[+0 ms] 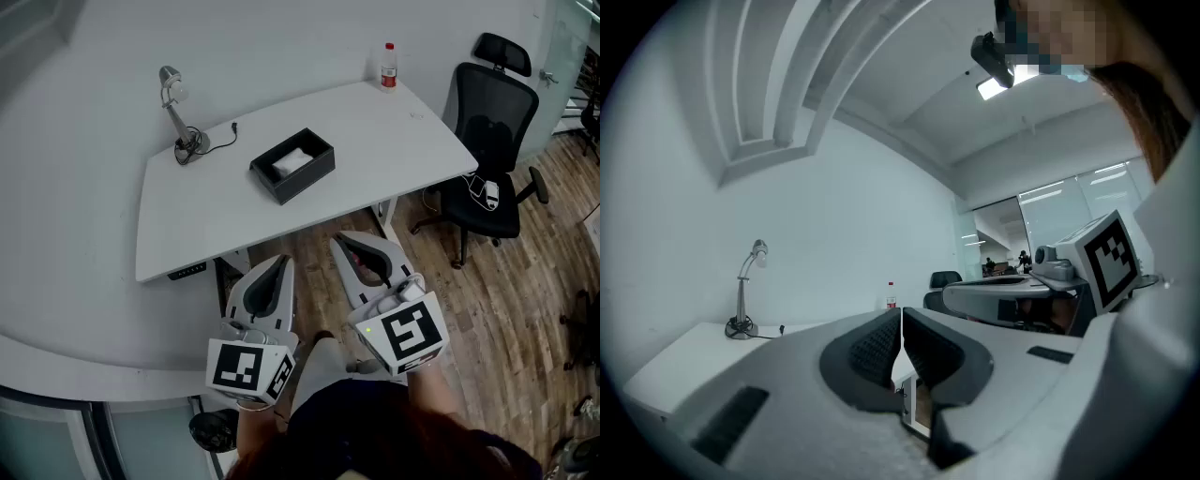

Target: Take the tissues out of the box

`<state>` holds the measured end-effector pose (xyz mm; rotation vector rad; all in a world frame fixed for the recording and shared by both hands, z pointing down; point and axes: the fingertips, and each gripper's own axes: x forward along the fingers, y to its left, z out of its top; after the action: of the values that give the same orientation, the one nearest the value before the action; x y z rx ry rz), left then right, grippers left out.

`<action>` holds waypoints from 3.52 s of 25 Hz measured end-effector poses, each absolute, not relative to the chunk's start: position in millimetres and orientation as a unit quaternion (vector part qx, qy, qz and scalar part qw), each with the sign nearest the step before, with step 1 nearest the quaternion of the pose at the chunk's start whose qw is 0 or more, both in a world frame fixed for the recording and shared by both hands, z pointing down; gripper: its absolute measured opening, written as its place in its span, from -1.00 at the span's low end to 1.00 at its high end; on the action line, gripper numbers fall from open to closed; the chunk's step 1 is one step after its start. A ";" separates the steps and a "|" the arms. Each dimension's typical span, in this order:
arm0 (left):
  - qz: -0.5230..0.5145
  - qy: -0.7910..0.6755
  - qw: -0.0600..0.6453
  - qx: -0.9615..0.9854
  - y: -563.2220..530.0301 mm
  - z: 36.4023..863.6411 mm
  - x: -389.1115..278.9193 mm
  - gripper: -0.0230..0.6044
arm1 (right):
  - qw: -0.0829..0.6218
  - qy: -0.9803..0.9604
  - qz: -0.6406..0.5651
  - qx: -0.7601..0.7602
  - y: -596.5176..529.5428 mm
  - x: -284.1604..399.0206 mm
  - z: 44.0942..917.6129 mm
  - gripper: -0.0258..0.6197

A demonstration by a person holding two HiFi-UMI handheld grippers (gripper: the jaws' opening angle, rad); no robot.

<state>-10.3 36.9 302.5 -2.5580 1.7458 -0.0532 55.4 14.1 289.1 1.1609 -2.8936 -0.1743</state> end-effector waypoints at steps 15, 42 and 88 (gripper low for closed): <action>-0.016 0.563 0.001 -0.826 -6.4 307.1 -42.1 -0.84 | -0.002 -0.931 -0.023 0.364 -25.6 25.3 290.0 -0.87; 0.008 0.537 -0.016 -0.843 -91.0 298.7 -118.2 -0.84 | 0.043 -0.914 -0.037 0.401 -116.4 -35.5 275.1 -0.86; 0.011 0.549 -0.022 -0.835 -254.8 302.8 -141.3 -0.84 | 0.180 -0.925 -0.010 0.336 -269.7 -71.6 339.9 -0.47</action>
<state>-141.3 -254.8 302.8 -2.6622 1.7501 0.0348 -71.6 -269.7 339.9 0.9484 -2.6135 -0.0289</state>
